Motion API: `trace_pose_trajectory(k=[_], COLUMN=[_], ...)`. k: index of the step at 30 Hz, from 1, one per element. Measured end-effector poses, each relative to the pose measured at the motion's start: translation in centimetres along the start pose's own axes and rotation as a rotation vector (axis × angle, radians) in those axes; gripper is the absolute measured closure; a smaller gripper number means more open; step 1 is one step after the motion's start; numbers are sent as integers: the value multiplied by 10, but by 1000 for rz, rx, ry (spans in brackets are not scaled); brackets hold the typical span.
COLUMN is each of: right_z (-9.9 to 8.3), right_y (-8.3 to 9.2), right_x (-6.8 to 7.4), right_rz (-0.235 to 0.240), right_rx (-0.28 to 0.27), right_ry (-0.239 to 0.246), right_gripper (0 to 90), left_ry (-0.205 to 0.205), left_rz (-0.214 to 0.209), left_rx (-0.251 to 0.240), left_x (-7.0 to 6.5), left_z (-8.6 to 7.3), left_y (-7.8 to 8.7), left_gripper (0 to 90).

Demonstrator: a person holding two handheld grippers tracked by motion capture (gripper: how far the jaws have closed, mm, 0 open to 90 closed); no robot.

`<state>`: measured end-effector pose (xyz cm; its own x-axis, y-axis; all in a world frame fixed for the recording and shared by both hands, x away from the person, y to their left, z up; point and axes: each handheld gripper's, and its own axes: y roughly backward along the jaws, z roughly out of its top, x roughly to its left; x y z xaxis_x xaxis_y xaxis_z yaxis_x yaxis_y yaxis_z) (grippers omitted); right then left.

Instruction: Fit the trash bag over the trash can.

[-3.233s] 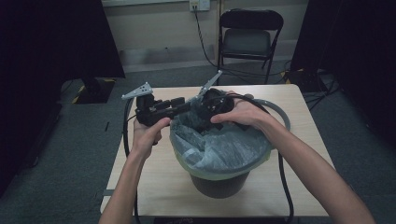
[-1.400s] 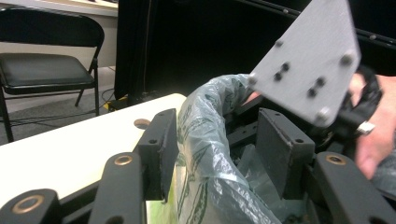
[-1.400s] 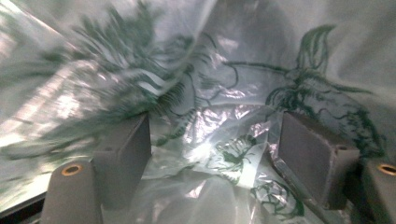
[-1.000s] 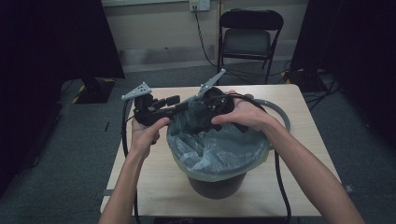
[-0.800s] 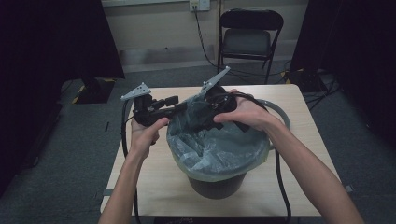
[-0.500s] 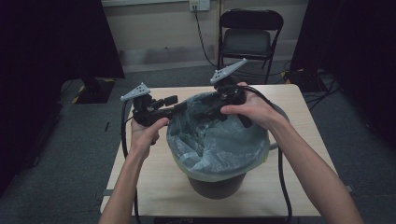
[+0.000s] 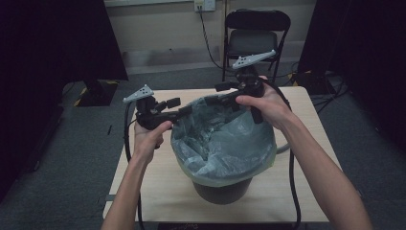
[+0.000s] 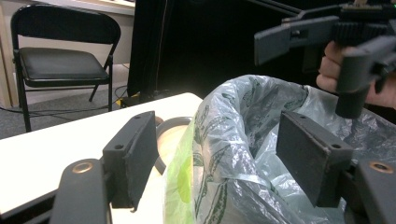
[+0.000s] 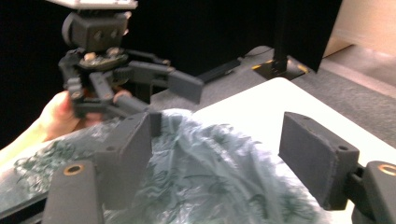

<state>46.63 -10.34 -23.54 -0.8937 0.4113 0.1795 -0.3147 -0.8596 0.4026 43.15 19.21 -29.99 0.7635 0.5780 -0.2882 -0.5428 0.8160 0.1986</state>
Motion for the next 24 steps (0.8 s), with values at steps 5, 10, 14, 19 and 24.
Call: trace_pose_trajectory(k=[5,10,14,19,24], right_z=[1,10,5,-8,-26], right_y=[7,19,30,40,42], right_x=[-7,-12,-19,-33,-47], right_rz=[-21,-62,-113,-170,-216], right_rx=[-15,-20,-19,-44,-36], right_ry=[-33,-51,-57,-97,-122], right_gripper=[241,236,243,249,256], left_ry=[-2,-5,-4,-4,-6], left_rz=[-1,1,5,5,10], left_rx=[3,1,-1,1,4], left_x=[0,0,-1,1,3], left_z=[0,0,-1,0,0], left_y=[0,1,2,1,2], left_gripper=[289,292,294,295,295])
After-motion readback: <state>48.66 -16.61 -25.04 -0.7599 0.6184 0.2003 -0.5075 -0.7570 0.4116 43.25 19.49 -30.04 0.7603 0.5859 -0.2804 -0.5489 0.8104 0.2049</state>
